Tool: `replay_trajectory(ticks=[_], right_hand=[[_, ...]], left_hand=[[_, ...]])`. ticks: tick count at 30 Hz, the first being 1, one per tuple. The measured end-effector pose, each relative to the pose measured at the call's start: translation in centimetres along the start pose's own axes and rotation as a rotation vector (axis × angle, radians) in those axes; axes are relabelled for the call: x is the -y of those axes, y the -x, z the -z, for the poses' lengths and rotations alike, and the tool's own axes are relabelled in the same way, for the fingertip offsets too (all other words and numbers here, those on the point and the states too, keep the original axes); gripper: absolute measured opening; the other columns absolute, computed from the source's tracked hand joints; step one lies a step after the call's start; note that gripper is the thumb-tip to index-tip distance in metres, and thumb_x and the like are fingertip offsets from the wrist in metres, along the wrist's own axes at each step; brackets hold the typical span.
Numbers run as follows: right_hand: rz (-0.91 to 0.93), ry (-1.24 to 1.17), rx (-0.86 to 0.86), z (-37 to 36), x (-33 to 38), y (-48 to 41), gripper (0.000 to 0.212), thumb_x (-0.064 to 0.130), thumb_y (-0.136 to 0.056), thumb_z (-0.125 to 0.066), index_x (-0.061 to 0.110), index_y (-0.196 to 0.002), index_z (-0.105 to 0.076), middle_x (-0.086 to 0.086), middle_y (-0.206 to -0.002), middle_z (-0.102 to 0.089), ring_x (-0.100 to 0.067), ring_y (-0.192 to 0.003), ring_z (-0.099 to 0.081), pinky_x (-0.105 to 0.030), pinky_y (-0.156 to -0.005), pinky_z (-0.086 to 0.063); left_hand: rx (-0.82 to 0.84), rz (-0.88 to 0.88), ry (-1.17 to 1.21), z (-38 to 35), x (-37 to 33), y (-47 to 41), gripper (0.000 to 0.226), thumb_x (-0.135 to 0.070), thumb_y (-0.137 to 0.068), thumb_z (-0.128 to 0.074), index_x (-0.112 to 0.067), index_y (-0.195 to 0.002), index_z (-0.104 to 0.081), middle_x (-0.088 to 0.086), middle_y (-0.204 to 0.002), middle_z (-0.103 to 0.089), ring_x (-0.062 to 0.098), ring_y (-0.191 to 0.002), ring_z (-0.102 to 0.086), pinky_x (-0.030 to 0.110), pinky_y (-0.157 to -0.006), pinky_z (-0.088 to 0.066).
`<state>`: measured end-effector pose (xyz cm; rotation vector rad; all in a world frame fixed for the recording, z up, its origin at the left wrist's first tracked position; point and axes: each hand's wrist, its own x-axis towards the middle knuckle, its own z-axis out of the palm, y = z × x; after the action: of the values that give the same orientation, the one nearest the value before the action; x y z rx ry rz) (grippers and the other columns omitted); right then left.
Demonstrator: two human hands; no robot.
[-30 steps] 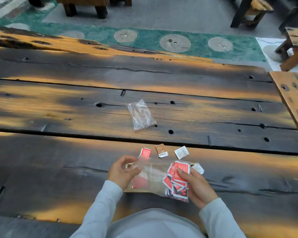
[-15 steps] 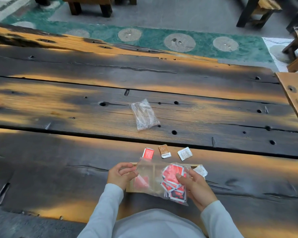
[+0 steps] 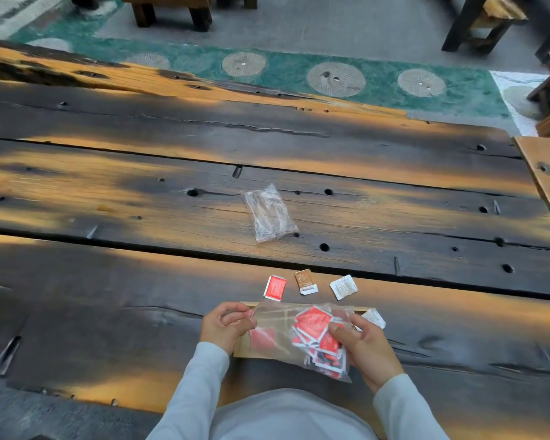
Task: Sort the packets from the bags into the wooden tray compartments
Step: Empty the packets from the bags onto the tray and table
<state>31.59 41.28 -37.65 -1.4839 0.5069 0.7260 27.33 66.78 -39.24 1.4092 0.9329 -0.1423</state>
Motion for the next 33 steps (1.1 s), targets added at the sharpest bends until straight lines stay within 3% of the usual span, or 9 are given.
replay_trajectory(ticks=[6, 11, 15, 19, 25, 29, 33], right_hand=[[0.019, 0.05, -0.03, -0.02, 0.09, -0.13, 0.029, 0.012, -0.091, -0.072, 0.015, -0.119, -0.065, -0.01, -0.094, -0.082, -0.028, -0.083, -0.08, -0.042, -0.079, -0.062], [0.038, 0.075, -0.035, 0.03, 0.11, -0.31, 0.025, 0.013, -0.092, -0.072, 0.014, -0.117, -0.068, -0.011, -0.092, -0.082, -0.029, -0.083, -0.08, -0.043, -0.08, -0.063], [0.028, 0.038, -0.021, 0.13, -0.19, -0.52, 0.02, 0.013, -0.097, -0.066, 0.01, -0.116, -0.071, -0.014, -0.095, -0.081, -0.03, -0.084, -0.078, -0.043, -0.083, -0.061], [0.004, 0.025, -0.006, 0.1, -0.33, -0.29, 0.022, 0.014, -0.103, -0.054, 0.014, -0.115, -0.072, -0.013, -0.098, -0.081, -0.029, -0.09, -0.078, -0.042, -0.083, -0.06], [-0.008, -0.003, -0.007, 0.31, 0.1, -0.2, 0.024, 0.011, -0.105, -0.051, 0.016, -0.116, -0.071, -0.011, -0.099, -0.081, -0.03, -0.091, -0.078, -0.037, -0.071, -0.062], [-0.018, -0.068, 0.007, 0.56, 0.27, -0.26, 0.027, 0.006, -0.104, -0.05, 0.01, -0.12, -0.071, -0.016, -0.104, -0.08, -0.037, -0.096, -0.076, -0.039, -0.069, -0.065], [-0.035, -0.108, 0.018, 0.61, 0.18, -0.25, 0.027, 0.005, -0.104, -0.049, 0.009, -0.12, -0.071, -0.016, -0.105, -0.08, -0.031, -0.089, -0.078, -0.037, -0.065, -0.064]], left_hand=[[-0.004, -0.006, -0.018, -0.07, 0.34, -0.2, 0.025, 0.008, -0.074, -0.079, -0.008, -0.09, -0.069, 0.013, -0.092, -0.076, 0.029, -0.09, -0.07, 0.03, -0.073, -0.055], [-0.009, -0.006, -0.001, 0.05, 0.42, -0.33, 0.025, 0.012, -0.071, -0.079, -0.007, -0.085, -0.069, 0.016, -0.088, -0.076, 0.035, -0.091, -0.071, 0.039, -0.084, -0.057], [-0.007, -0.01, -0.002, 0.02, 0.35, -0.14, 0.022, 0.007, -0.074, -0.08, -0.007, -0.087, -0.069, 0.013, -0.089, -0.075, 0.028, -0.087, -0.071, 0.029, -0.07, -0.055], [-0.01, -0.017, -0.01, 0.08, 0.29, -0.03, 0.022, 0.007, -0.075, -0.079, -0.005, -0.09, -0.069, 0.012, -0.09, -0.075, 0.024, -0.086, -0.071, 0.025, -0.067, -0.054], [0.01, -0.016, -0.007, -0.09, 0.09, 0.17, 0.023, 0.012, -0.076, -0.076, -0.003, -0.092, -0.067, 0.011, -0.088, -0.074, 0.021, -0.079, -0.07, 0.015, -0.056, -0.055], [0.008, -0.019, -0.009, -0.04, 0.27, 0.13, 0.023, 0.011, -0.076, -0.076, -0.006, -0.089, -0.068, 0.012, -0.089, -0.074, 0.023, -0.082, -0.071, 0.018, -0.06, -0.055], [0.012, -0.022, 0.004, -0.12, 0.42, 0.15, 0.023, 0.01, -0.075, -0.078, -0.007, -0.087, -0.068, 0.012, -0.087, -0.074, 0.024, -0.081, -0.07, 0.022, -0.062, -0.055]])
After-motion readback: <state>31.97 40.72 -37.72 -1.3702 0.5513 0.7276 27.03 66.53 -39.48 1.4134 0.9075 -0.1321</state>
